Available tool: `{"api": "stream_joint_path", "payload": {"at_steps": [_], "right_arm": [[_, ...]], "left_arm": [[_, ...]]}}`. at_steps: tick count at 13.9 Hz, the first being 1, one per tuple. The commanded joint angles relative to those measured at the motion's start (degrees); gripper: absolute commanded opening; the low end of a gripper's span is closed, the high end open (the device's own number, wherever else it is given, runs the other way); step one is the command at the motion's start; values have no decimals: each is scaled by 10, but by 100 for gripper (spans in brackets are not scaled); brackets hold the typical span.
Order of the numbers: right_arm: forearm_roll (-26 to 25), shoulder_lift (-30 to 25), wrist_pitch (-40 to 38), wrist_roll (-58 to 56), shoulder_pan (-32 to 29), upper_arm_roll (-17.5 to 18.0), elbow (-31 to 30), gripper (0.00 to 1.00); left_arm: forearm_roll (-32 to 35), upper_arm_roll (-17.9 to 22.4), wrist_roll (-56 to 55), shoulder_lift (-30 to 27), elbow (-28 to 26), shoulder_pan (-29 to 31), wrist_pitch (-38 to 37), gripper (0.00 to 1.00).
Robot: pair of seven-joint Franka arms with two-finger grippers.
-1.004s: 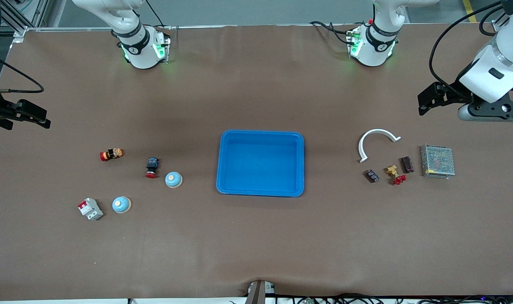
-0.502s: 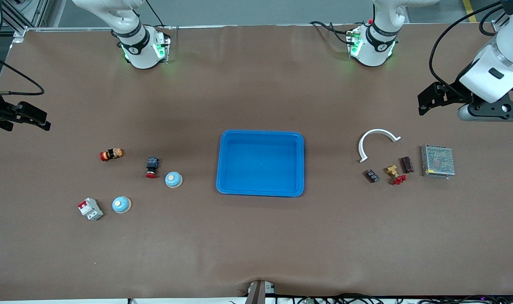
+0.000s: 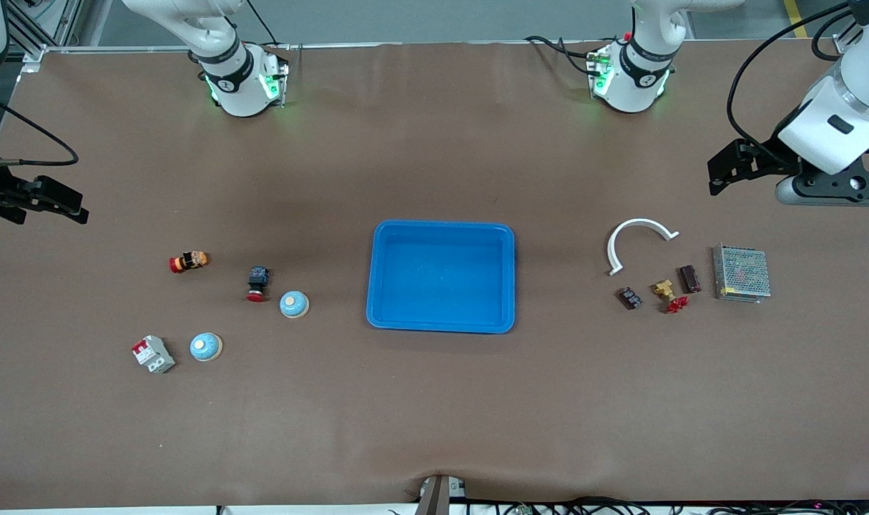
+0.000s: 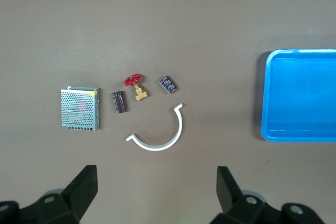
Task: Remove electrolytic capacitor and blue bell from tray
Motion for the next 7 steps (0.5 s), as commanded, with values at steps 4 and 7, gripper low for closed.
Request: {"api": "stream_joint_path", "payload": {"at_steps": [4, 7], "right_arm": [[5, -62, 58, 7, -4, 2, -91, 100], [5, -60, 55, 8, -4, 1, -76, 100]], "left_arm": [[-1, 0, 5, 0, 6, 0, -9, 100], [-1, 0, 5, 0, 5, -1, -10, 100]]}}
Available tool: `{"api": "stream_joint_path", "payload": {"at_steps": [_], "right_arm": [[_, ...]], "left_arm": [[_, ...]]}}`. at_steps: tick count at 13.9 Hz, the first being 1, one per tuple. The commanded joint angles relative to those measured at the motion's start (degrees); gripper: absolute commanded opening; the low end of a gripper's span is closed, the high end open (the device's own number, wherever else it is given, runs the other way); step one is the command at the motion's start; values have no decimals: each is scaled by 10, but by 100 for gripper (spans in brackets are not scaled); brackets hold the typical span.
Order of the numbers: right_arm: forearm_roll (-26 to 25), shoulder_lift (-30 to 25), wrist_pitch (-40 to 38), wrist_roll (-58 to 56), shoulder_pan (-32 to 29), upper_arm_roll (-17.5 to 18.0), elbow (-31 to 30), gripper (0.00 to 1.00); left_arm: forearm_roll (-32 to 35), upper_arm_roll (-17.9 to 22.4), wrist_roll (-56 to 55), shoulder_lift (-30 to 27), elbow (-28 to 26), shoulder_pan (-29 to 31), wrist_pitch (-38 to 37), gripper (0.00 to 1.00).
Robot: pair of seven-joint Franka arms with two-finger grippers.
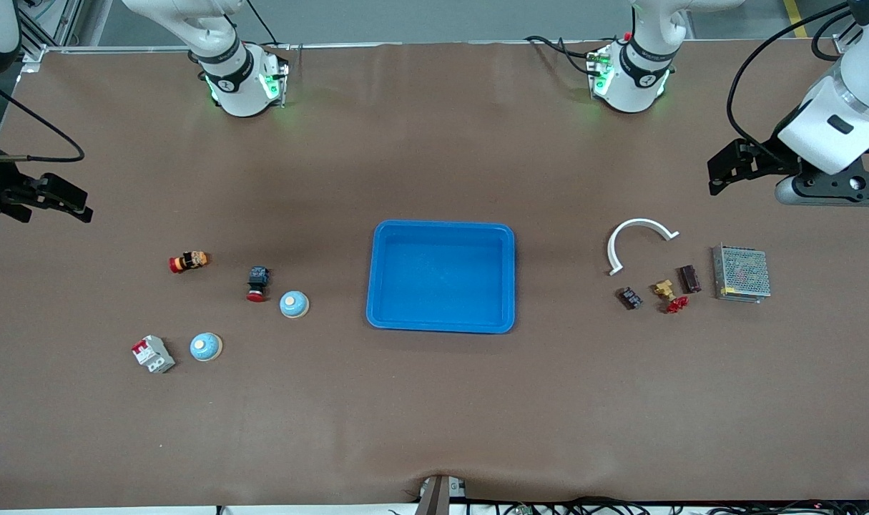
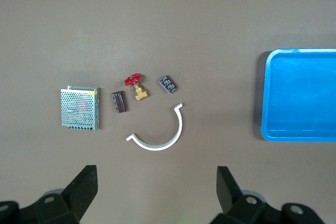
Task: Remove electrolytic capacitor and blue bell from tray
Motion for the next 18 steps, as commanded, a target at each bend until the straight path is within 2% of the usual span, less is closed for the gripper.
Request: {"api": "stream_joint_path", "payload": {"at_steps": [1, 13, 18], "right_arm": [[5, -19, 8, 7, -5, 2, -13, 100], [8, -20, 2, 12, -10, 1, -8, 100], [7, -18, -17, 22, -10, 1, 20, 100]], "left_arm": [[-1, 0, 6, -1, 5, -1, -11, 100], [-1, -4, 5, 2, 5, -1, -14, 100], [-1, -10, 5, 3, 5, -2, -15, 100]]}}
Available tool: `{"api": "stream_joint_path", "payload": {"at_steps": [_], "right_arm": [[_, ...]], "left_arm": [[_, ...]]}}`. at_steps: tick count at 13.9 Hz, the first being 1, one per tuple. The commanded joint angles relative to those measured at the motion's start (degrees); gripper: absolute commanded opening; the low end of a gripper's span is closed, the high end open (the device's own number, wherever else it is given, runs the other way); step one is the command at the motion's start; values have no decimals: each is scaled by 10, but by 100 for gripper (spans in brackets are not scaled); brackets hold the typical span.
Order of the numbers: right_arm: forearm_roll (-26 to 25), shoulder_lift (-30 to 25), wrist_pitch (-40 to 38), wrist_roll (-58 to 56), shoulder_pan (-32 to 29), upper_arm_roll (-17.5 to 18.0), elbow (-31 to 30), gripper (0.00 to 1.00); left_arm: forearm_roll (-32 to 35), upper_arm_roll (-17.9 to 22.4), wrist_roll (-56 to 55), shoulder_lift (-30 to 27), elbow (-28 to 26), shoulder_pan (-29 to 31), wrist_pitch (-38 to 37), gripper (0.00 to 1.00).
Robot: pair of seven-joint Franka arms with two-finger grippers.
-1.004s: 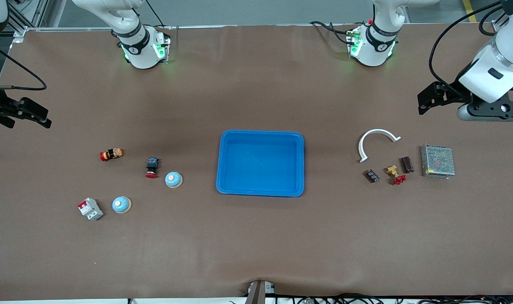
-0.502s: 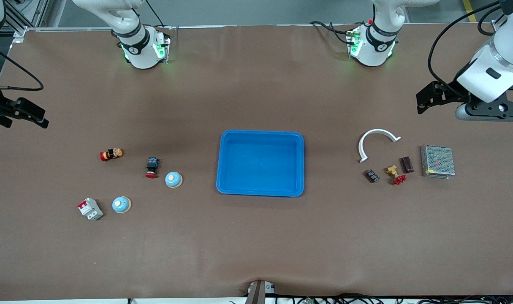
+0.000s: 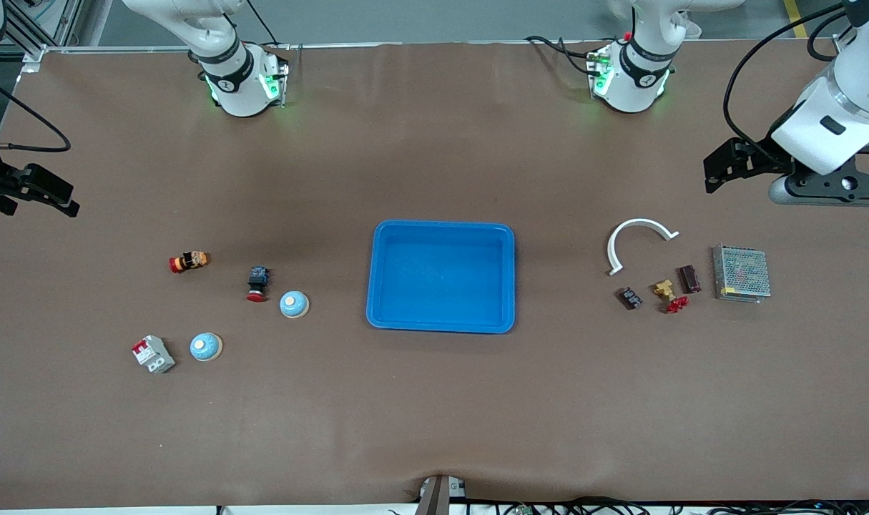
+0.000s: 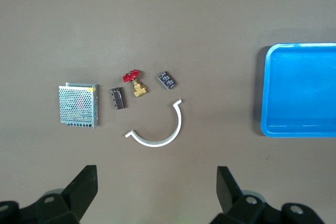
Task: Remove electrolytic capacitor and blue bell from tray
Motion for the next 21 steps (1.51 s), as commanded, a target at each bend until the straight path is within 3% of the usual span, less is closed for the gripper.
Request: {"api": "stream_joint_path", "payload": {"at_steps": [1, 21], "right_arm": [[8, -4, -19, 10, -5, 4, 22, 100], [6, 15, -14, 6, -7, 4, 31, 100]], "left_arm": [[-1, -6, 4, 3, 5, -1, -7, 100], [-1, -6, 4, 2, 6, 1, -8, 100]]}}
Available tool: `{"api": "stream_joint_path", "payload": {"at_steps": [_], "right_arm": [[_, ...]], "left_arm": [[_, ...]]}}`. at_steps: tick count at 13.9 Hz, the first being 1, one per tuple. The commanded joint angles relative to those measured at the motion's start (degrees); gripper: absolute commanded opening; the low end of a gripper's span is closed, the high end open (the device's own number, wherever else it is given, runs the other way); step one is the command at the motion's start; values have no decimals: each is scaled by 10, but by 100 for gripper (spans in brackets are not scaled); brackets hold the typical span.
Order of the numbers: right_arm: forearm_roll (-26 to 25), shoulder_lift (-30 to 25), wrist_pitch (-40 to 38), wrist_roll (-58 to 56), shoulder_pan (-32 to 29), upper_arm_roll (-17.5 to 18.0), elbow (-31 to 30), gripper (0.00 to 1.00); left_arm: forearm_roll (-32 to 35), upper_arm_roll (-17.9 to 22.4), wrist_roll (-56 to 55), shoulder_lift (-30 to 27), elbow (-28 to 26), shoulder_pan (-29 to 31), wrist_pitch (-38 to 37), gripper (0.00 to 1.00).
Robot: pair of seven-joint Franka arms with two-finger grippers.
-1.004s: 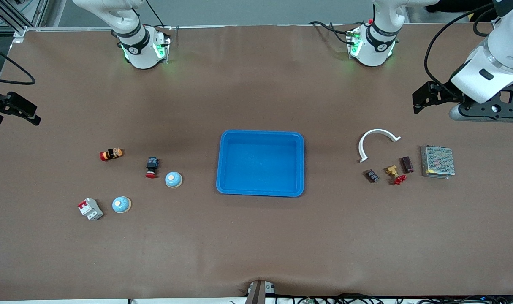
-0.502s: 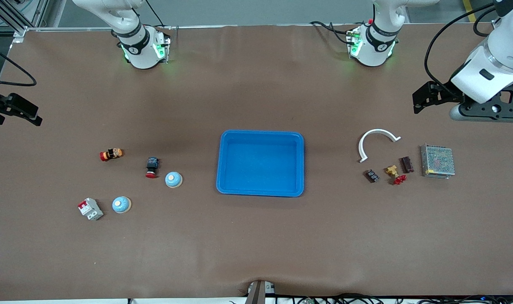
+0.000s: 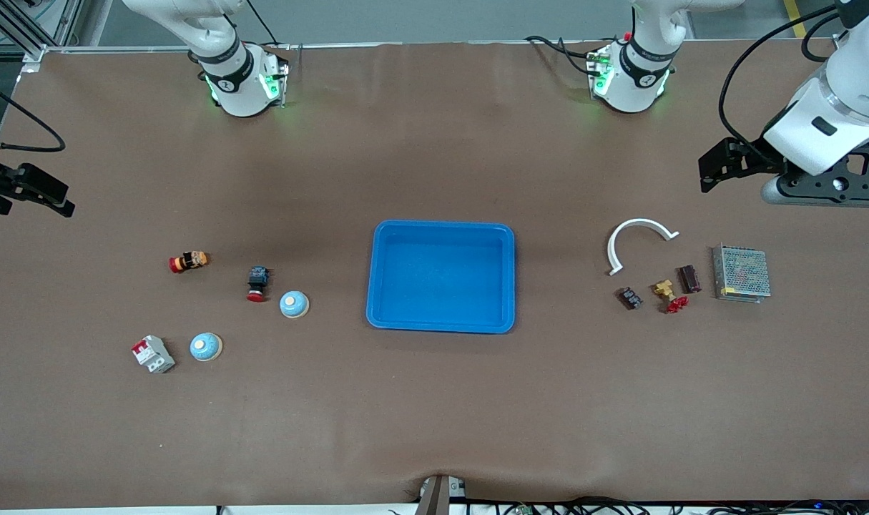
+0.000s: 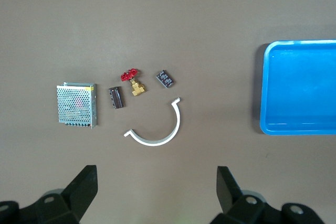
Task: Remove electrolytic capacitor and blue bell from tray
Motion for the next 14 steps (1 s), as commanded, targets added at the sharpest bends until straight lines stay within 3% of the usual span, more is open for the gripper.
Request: {"api": "stream_joint_path", "payload": {"at_steps": [1, 14], "right_arm": [[3, 6, -2, 4, -6, 4, 12, 100], [4, 6, -2, 3, -7, 4, 16, 100]], "left_arm": [[-2, -2, 4, 1, 7, 1, -8, 100], [-10, -14, 0, -1, 18, -2, -8, 100]]}}
